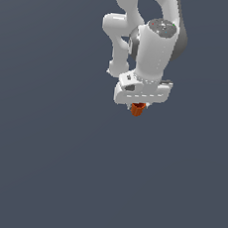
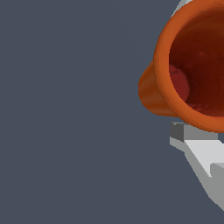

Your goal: Pick up the object and move it to a goal position.

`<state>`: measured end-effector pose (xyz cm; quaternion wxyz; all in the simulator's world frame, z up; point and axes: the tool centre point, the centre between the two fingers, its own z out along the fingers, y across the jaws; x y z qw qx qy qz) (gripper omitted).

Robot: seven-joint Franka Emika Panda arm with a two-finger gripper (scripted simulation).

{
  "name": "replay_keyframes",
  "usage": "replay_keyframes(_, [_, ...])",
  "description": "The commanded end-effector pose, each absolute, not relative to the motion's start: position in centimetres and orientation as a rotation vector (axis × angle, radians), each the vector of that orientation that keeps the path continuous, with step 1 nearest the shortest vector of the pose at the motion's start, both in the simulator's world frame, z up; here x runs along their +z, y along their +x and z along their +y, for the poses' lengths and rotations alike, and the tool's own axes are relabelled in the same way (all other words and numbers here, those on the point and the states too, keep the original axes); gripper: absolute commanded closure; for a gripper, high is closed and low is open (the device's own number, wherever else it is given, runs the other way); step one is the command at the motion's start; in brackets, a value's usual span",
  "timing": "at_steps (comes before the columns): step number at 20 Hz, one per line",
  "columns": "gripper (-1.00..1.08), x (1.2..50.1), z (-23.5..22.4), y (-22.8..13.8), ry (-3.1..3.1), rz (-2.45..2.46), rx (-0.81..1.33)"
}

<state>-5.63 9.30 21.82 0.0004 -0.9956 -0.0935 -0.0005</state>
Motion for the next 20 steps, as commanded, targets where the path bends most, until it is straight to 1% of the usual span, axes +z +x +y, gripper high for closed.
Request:
replay_keyframes(1, [1.08,24.0,9.3,-5.1,-3.127,-0.294,-0.001])
replay_keyframes(6, [1.08,27.0,9.4,-4.3,-3.127,-0.294,-0.001])
replay_keyframes(10, [1.08,28.5,9.5,-3.8,-3.128,-0.293,0.000])
replay_keyframes(15, [1.08,29.3,9.5,-3.5,-3.128,-0.293,0.000])
replay_keyframes(20, [1.08,29.1,9.5,-3.5,-3.128,-0.293,0.000])
